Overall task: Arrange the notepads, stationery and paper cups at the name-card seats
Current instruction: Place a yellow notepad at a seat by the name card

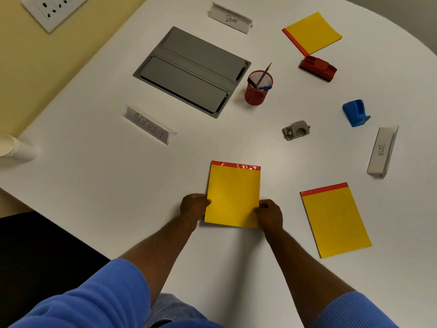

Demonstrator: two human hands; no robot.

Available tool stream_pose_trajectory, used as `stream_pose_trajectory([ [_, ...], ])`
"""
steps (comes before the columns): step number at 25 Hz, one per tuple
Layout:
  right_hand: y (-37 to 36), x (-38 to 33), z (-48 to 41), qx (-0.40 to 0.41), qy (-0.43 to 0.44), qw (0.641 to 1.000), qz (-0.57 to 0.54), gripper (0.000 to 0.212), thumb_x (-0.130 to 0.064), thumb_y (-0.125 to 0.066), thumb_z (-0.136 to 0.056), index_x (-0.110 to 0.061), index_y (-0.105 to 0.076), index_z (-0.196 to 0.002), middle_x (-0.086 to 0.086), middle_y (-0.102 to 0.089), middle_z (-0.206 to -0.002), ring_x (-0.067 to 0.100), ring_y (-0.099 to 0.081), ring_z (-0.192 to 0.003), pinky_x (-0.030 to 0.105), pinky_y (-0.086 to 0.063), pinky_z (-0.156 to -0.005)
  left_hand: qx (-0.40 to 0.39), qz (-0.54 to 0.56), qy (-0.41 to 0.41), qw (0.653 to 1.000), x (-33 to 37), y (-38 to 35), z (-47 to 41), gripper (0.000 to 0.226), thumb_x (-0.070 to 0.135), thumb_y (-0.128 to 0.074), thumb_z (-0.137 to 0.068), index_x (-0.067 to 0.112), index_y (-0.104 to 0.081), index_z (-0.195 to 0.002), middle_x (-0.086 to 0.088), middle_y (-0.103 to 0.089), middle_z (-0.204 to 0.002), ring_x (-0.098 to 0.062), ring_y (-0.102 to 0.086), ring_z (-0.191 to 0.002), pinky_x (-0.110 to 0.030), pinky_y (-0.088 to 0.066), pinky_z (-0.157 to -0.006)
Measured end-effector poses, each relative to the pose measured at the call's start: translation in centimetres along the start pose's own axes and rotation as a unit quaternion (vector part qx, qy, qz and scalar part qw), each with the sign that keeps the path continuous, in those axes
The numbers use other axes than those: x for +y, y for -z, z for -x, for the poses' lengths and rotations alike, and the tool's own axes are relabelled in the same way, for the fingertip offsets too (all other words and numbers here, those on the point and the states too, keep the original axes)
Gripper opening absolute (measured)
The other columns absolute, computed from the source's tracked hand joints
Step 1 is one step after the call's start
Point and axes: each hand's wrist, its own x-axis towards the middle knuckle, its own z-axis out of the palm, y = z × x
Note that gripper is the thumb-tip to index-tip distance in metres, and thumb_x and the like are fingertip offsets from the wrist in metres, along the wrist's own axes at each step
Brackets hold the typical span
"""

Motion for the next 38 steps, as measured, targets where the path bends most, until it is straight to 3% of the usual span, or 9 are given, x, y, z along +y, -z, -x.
stream_pose_trajectory([
  [3, 0.1, -0.2, 0.3, 0.001, -0.004, 1.0, -0.02, 0.024, -0.001, -0.058, -0.09, -0.009, -0.068, -0.111, 0.014, -0.068, -0.113, 0.033, -0.063, -0.104, 0.045, -0.053, -0.092, -0.009, -0.013, -0.011, 1.0, 0.2, 0.2, 0.3, 0.036, -0.005, -0.068, -0.093, -0.008, -0.064, -0.129, -0.029, -0.066, -0.128, -0.042, -0.065, -0.113, -0.052, -0.051, -0.105],
  [7, 0.7, -0.6, 1.1, 0.007, -0.02, 0.995, -0.097, 0.021, 0.003, -0.058, -0.09, -0.012, -0.07, -0.099, 0.014, -0.071, -0.105, 0.035, -0.066, -0.101, 0.053, -0.055, -0.093, -0.024, 0.0, -0.016, 1.0, 1.0, 1.6, 1.4, 0.038, -0.008, -0.066, -0.094, -0.007, -0.062, -0.131, -0.03, -0.065, -0.129, -0.031, -0.059, -0.098, -0.036, -0.054, -0.078],
  [9, 0.7, -0.8, 1.6, 0.005, -0.042, 0.989, -0.145, 0.018, 0.0, -0.061, -0.092, -0.005, -0.07, -0.107, 0.015, -0.07, -0.098, 0.037, -0.068, -0.097, 0.052, -0.058, -0.087, -0.032, 0.009, -0.02, 0.999, 1.4, 2.7, 2.0, 0.039, -0.008, -0.064, -0.094, -0.008, -0.06, -0.133, -0.031, -0.063, -0.131, -0.031, -0.059, -0.1, -0.032, -0.053, -0.074],
  [12, 0.2, -1.9, 3.0, -0.035, -0.058, 0.976, -0.208, 0.014, -0.01, -0.06, -0.097, -0.005, -0.069, -0.107, 0.019, -0.07, -0.101, 0.035, -0.068, -0.092, 0.042, -0.057, -0.076, -0.047, 0.027, -0.028, 0.998, 1.9, 4.8, 2.7, 0.039, -0.009, -0.062, -0.096, -0.008, -0.059, -0.134, -0.031, -0.062, -0.132, -0.031, -0.06, -0.102, -0.033, -0.053, -0.076],
  [16, -1.7, -4.2, 4.5, -0.074, -0.01, 0.974, -0.215, 0.009, -0.012, -0.062, -0.097, -0.015, -0.071, -0.099, 0.017, -0.072, -0.103, 0.035, -0.069, -0.091, 0.047, -0.057, -0.082, -0.044, 0.051, -0.057, 0.996, 2.1, 8.7, 3.1, 0.039, -0.006, -0.062, -0.097, -0.007, -0.059, -0.135, -0.03, -0.063, -0.132, -0.032, -0.062, -0.103, -0.033, -0.054, -0.076],
  [21, -5.8, -8.4, 5.3, -0.112, 0.019, 0.97, -0.213, 0.017, -0.003, -0.064, -0.094, -0.01, -0.07, -0.108, 0.015, -0.074, -0.1, 0.032, -0.072, -0.087, 0.04, -0.059, -0.071, 0.037, -0.027, -0.14, 0.989, 3.1, 14.2, 1.8, 0.037, 0.002, -0.068, -0.095, -0.005, -0.064, -0.132, -0.023, -0.066, -0.132, -0.034, -0.061, -0.126, -0.033, -0.047, -0.105],
  [30, -13.3, -17.3, 4.8, -0.15, 0.074, 0.957, -0.236, 0.017, 0.004, -0.057, -0.094, -0.006, -0.07, -0.095, 0.017, -0.073, -0.093, 0.034, -0.068, -0.083, 0.041, -0.057, -0.072, 0.131, -0.037, -0.243, 0.961, 6.6, 23.4, -1.2, 0.028, 0.007, -0.058, -0.101, 0.009, -0.073, -0.125, -0.009, -0.072, -0.127, -0.024, -0.064, -0.122, -0.031, -0.05, -0.103],
  [34, -15.9, -23.2, 3.6, -0.129, 0.097, 0.947, -0.276, 0.02, 0.004, -0.055, -0.095, -0.009, -0.066, -0.085, 0.009, -0.065, -0.074, 0.025, -0.064, -0.07, 0.041, -0.053, -0.072, 0.29, -0.053, -0.237, 0.925, 7.3, 27.0, -3.8, 0.038, 0.017, -0.049, -0.107, 0.013, -0.056, -0.144, -0.008, -0.055, -0.148, -0.024, -0.048, -0.14, -0.034, -0.039, -0.115],
  [38, -20.2, -29.2, 1.7, -0.126, 0.108, 0.932, -0.322, 0.019, 0.005, -0.053, -0.092, -0.008, -0.066, -0.088, 0.011, -0.061, -0.075, 0.025, -0.063, -0.07, 0.039, -0.056, -0.071, 0.318, -0.255, -0.197, 0.892, 6.4, 29.8, -9.2, 0.066, 0.043, -0.04, -0.109, 0.016, -0.017, -0.164, -0.01, -0.008, -0.172, -0.026, -0.005, -0.159, -0.042, -0.013, -0.128],
])
